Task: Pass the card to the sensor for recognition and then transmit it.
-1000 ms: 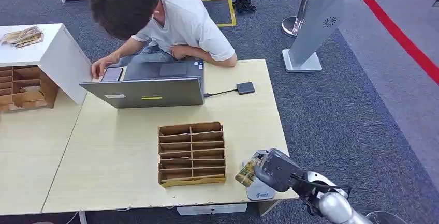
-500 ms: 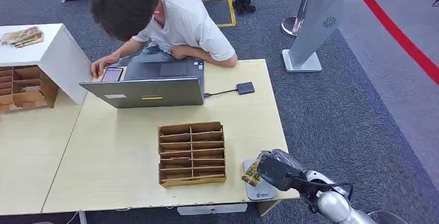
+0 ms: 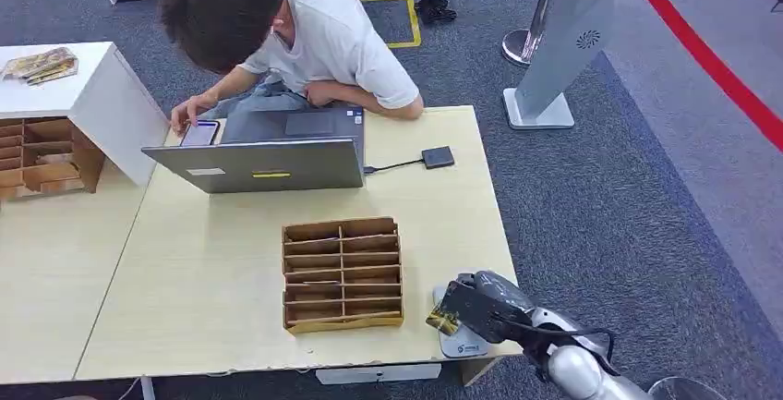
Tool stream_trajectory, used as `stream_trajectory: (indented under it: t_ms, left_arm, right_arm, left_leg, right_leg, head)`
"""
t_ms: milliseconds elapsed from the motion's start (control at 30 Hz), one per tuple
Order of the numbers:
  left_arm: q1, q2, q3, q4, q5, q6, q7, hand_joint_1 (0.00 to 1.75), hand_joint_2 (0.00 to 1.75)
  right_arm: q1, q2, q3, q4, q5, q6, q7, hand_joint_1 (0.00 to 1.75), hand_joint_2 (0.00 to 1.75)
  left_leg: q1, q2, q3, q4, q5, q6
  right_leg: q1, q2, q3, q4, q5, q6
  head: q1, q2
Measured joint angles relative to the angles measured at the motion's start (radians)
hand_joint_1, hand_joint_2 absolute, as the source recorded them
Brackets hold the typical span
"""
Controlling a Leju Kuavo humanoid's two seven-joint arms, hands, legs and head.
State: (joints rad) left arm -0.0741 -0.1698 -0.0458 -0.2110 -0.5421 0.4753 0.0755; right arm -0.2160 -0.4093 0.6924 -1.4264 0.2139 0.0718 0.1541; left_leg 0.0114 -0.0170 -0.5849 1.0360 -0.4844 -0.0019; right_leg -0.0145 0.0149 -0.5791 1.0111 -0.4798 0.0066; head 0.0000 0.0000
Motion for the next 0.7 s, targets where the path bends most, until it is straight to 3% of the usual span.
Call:
stream_trajectory:
  t_ms: [700]
  left_arm:
    - [0.0,-0.001,0.0,0.0,-0.003,-0.008,0.009,0.0,0.0]
  right_arm:
    - [0.002,0.034,-0.021,0.014,0.24,-0.046,0.095,1.75,1.75]
  left_leg:
    - [0.0,0.0,0.0,0.0,0.0,0.0]
  right_leg:
    - [0.0,0.0,0.0,0.0,0.0,0.0]
  head:
    - [0.0,0.0]
